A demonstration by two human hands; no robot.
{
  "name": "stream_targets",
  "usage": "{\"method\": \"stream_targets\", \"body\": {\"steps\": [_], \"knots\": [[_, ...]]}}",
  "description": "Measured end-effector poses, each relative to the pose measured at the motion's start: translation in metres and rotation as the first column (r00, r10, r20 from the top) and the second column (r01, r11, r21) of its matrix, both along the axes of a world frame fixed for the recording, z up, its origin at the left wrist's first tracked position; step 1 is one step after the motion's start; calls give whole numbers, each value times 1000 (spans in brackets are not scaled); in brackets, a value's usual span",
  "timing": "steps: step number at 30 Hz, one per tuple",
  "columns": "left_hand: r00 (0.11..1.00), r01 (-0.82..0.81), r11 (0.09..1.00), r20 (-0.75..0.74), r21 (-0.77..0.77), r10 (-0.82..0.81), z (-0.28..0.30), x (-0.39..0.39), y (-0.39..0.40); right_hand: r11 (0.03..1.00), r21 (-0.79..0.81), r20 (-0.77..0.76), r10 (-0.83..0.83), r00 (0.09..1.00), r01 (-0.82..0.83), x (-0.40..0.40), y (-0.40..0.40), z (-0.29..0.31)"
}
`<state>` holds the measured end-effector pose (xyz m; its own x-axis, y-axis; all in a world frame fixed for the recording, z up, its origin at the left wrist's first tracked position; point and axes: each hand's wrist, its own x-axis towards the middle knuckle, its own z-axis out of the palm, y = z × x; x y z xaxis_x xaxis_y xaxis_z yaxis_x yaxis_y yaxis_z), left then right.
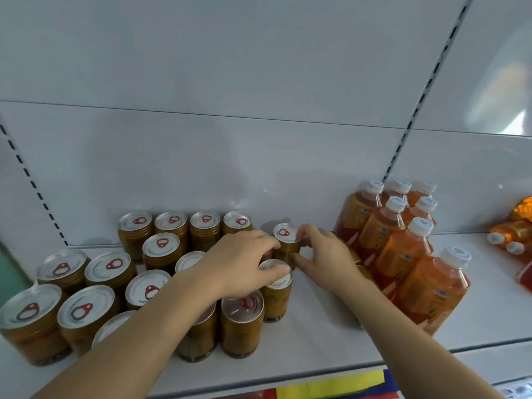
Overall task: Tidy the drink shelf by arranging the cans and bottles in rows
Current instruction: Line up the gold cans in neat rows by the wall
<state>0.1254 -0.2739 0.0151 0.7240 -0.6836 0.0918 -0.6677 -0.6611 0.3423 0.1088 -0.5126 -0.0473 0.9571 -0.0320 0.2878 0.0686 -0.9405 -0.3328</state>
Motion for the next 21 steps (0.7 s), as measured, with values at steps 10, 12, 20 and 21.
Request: {"method": "stream_targets", "body": {"steps": [10, 12, 20, 21], "knots": [[994, -4, 992, 112, 128, -10, -13, 21, -38, 985, -170, 66, 35, 997, -23, -12, -17, 6], [996, 13, 981, 89, 193, -31, -12, 23, -45, 966, -212, 88, -132, 987, 148, -12, -26, 16], [996, 8, 973, 79, 229, -27, -20, 29, -45, 863, -439, -300, -404, 864, 251, 12, -30, 18], [997, 9, 975, 79, 224, -27, -21, 30, -45, 846, -458, -297, -435, 850, 272, 15, -27, 16]]}}
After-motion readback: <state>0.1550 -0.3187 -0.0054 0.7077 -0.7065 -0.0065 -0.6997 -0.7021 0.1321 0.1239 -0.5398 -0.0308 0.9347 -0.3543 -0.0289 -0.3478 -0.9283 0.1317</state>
